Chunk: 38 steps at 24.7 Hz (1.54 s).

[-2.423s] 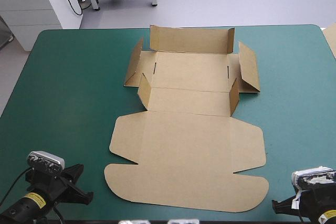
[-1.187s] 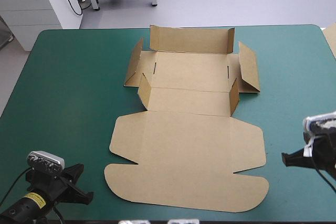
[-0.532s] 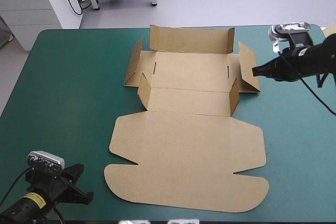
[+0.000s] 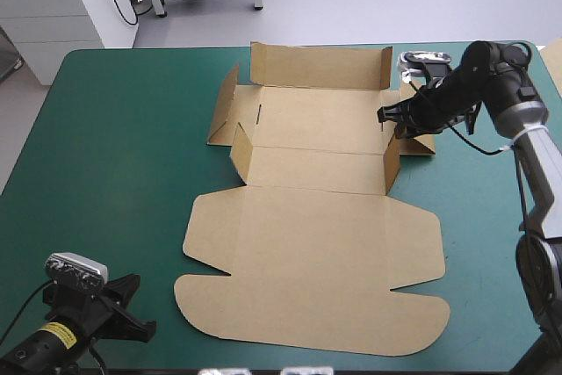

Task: Fold the box

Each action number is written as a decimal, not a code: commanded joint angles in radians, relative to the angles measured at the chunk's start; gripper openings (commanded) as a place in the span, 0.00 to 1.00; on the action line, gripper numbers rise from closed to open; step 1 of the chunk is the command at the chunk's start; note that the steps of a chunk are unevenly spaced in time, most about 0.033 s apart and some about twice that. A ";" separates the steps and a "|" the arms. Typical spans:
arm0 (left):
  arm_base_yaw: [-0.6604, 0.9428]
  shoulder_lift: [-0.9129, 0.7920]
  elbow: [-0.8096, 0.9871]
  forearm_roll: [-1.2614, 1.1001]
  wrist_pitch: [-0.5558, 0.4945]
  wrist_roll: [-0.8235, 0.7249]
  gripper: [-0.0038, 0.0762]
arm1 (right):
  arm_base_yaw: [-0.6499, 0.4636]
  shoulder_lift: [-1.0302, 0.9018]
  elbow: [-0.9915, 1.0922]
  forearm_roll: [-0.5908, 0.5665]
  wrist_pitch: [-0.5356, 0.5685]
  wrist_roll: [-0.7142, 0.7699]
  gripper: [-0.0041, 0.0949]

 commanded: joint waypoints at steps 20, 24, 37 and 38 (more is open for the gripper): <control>0.000 0.010 -0.030 -0.009 -0.066 0.003 0.04 | 0.063 0.217 -0.042 -0.028 0.000 0.058 0.38; 0.000 0.010 -0.030 -0.009 -0.066 0.003 0.04 | 0.066 0.218 -0.042 -0.035 0.000 0.055 0.14; 0.000 0.010 -0.030 -0.009 -0.066 0.003 0.04 | 0.072 0.218 -0.044 -0.100 -0.005 -0.092 0.03; 0.000 0.010 -0.030 -0.009 -0.066 0.003 0.04 | 0.072 0.218 -0.044 -0.107 -0.010 -0.131 0.03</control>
